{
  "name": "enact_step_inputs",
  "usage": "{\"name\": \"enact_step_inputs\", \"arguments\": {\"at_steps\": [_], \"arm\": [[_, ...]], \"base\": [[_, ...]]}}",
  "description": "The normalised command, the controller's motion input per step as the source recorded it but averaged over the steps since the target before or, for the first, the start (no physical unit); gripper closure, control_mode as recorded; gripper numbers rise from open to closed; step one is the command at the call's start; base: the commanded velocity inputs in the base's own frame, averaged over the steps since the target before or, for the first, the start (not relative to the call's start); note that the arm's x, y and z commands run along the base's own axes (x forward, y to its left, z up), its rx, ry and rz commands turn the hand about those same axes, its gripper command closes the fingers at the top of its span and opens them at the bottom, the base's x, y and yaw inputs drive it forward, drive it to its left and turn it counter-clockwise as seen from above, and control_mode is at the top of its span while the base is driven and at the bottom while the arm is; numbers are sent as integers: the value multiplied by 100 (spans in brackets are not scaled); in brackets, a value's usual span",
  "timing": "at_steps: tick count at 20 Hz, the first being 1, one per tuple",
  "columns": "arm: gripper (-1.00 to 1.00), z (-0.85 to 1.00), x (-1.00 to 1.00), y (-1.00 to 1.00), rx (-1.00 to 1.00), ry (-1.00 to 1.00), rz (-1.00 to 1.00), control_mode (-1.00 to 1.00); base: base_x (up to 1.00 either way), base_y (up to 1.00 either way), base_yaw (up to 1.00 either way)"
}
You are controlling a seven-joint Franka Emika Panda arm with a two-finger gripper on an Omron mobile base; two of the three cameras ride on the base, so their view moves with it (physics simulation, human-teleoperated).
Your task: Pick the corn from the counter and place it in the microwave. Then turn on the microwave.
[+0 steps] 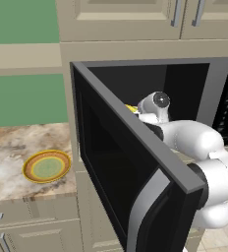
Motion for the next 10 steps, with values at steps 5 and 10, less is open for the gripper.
{"name": "enact_step_inputs", "arguments": {"at_steps": [5,10], "arm": [[-100,-6,-1,-5,2,0,-1,-100],[-100,-1,-25,-23,3,-1,0,-100]], "base": [[0,0,0],[0,0,0]]}}
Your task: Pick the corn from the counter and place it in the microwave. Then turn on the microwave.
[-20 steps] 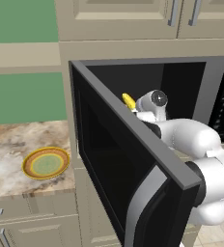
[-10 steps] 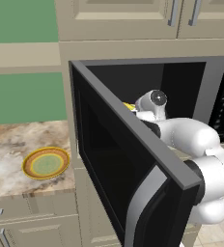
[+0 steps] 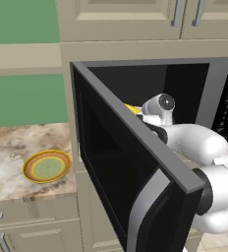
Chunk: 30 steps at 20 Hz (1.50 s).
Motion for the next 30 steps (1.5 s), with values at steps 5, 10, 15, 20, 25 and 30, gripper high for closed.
{"name": "enact_step_inputs", "arguments": {"at_steps": [5,10,15,20,25,30], "arm": [[-100,6,-46,-31,5,-5,0,-100],[-100,14,-43,-23,4,-4,0,-100],[-100,15,-44,-15,5,-5,0,-100],[-100,8,-44,-17,5,-2,0,-100],[-100,7,-48,-20,4,-2,0,-100],[-100,5,-47,-25,3,-3,0,-100]], "base": [[0,0,0],[0,0,0],[0,0,0],[0,0,0],[0,0,0],[0,0,0]]}}
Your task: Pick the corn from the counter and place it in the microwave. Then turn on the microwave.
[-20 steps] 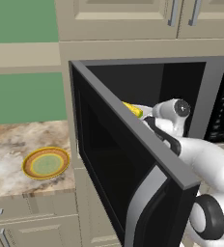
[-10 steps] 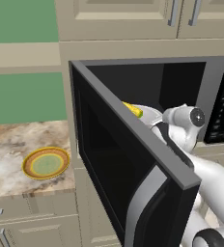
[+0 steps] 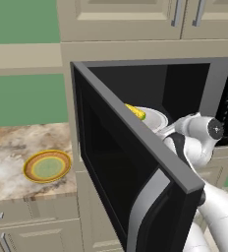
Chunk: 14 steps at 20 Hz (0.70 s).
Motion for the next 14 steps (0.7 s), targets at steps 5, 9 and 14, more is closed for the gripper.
{"name": "enact_step_inputs", "arguments": {"at_steps": [5,9,14], "arm": [[-100,2,-38,-18,3,0,0,-100],[-100,0,-35,-22,3,0,0,-100],[-100,0,-33,-18,2,0,0,-100]], "base": [[0,0,0],[0,0,0],[0,0,0]]}}
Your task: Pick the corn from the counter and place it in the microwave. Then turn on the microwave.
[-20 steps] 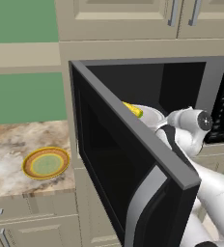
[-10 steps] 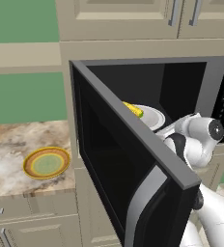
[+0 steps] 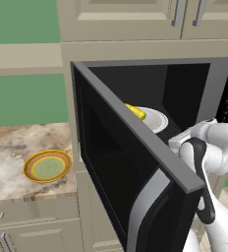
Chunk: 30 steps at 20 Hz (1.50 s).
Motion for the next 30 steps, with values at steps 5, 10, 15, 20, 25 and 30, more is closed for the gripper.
{"name": "enact_step_inputs", "arguments": {"at_steps": [5,10,15,20,25,30], "arm": [[-100,0,-38,-19,2,-3,0,-100],[-100,0,-42,-5,0,-8,0,-100],[-100,0,-40,5,0,-13,4,-100],[-100,0,-37,31,0,-17,8,-100],[-100,0,-38,38,0,-16,8,-100],[-100,0,-42,40,0,-12,6,-100]], "base": [[0,0,0],[0,0,0],[0,0,0],[0,0,0],[0,0,0],[0,0,0]]}}
